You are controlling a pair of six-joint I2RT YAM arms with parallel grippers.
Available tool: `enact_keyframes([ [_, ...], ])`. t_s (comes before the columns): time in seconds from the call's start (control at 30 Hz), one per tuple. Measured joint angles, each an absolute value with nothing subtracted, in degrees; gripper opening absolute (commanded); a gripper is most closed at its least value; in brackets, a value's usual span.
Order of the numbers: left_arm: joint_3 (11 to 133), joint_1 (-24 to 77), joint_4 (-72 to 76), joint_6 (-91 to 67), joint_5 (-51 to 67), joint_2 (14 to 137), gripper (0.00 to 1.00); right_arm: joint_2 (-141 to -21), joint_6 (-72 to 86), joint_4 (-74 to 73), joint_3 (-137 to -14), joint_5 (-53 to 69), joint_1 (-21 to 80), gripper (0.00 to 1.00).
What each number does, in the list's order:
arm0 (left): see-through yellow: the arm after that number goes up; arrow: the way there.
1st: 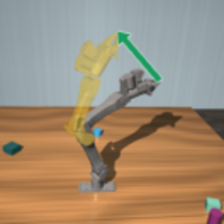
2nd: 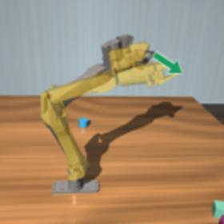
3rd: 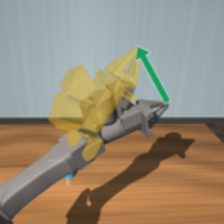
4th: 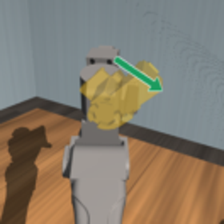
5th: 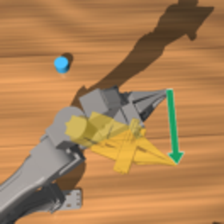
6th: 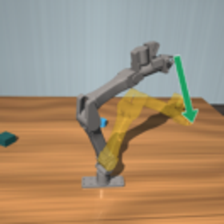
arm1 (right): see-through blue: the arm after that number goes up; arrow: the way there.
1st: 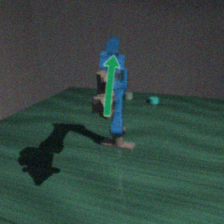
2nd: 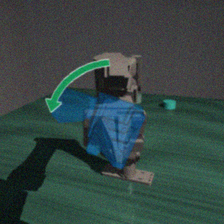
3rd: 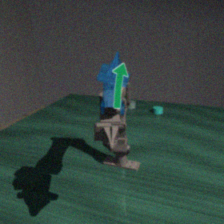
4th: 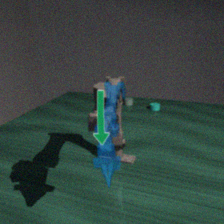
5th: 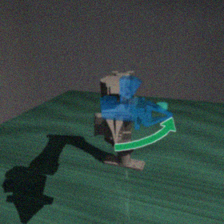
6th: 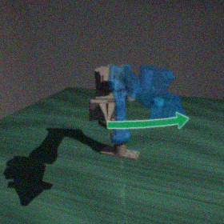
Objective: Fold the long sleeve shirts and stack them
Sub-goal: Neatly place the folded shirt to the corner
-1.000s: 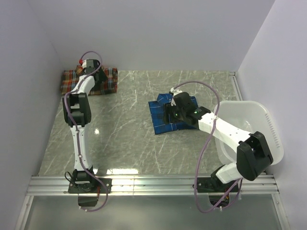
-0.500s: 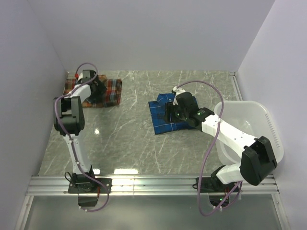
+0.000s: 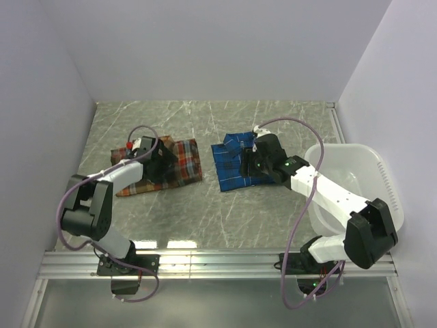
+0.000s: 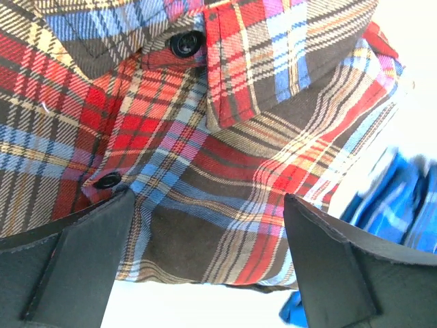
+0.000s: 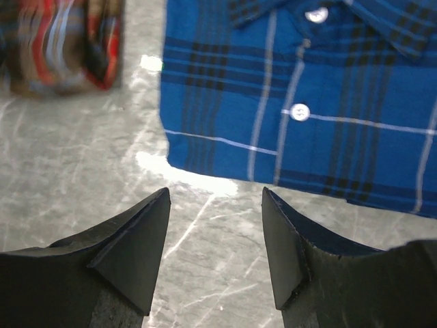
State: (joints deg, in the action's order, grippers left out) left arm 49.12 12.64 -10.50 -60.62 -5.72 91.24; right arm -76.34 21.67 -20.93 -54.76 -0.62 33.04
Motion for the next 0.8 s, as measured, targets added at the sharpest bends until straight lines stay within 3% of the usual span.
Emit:
enact_keyframes([
  [0.2,48.5,17.0,-18.9,-62.4,-5.8,84.9,0.99,-79.9,22.1,-22.1,-55.2,-0.6,29.1,0.61],
  [0.4,56.9,26.2,-22.1,-60.4,-6.1,84.7,0.99,-84.9,23.5,-23.7,-56.9,-0.9,26.8,0.61],
  [0.57,65.3,32.9,-19.7,-58.4,-3.5,92.5,0.96,-85.0,24.7,-24.4,-57.5,-1.3,23.4,0.65],
  [0.8,73.5,34.5,-18.9,-56.1,-2.2,107.2,0.93,-85.0,24.6,-26.3,-61.3,-4.2,20.7,0.71],
])
